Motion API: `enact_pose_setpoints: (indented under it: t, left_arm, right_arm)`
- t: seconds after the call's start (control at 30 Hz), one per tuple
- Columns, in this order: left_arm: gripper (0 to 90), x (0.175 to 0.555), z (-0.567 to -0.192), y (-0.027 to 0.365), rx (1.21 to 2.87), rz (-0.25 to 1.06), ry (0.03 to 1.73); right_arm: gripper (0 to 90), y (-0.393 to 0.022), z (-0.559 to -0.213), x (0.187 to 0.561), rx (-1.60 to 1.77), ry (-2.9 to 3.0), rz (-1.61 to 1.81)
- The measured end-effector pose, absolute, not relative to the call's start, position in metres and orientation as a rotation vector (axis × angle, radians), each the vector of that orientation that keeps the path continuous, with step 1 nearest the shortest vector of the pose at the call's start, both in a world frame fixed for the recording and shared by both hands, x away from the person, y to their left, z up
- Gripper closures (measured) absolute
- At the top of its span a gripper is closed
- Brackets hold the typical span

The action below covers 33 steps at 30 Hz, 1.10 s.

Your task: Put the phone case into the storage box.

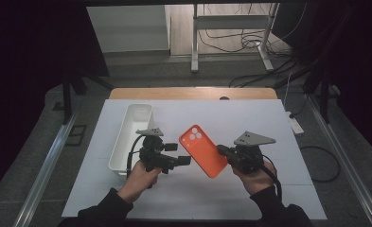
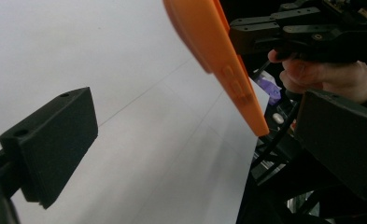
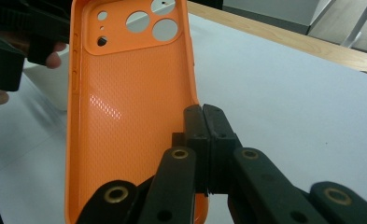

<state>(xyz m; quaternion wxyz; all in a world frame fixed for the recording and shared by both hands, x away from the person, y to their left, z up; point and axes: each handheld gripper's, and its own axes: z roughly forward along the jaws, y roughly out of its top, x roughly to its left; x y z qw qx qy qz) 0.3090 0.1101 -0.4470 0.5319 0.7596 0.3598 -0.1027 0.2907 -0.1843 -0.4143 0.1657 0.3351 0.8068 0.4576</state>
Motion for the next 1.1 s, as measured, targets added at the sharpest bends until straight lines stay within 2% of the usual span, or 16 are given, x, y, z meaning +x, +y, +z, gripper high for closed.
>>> enact_pose_setpoints:
  t: [0.4,0.57,0.87,1.1]
  left_arm:
    - [0.4,0.314,-0.451,0.098,1.796,-0.295,0.866]
    - [4.0,0.316,-0.452,0.094,1.801,-0.301,0.875]
    - [22.4,0.318,-0.455,0.093,1.760,-0.373,0.884]
    - [43.2,0.319,-0.457,0.093,1.736,-0.439,0.884]
  right_arm:
    - [89.1,-0.176,-0.415,0.286,0.932,2.313,1.306]
    - [89.1,-0.174,-0.415,0.285,0.922,2.313,1.316]
    - [89.1,-0.171,-0.416,0.283,0.910,2.320,1.320]
    - [89.1,-0.168,-0.416,0.282,0.903,2.322,1.327]
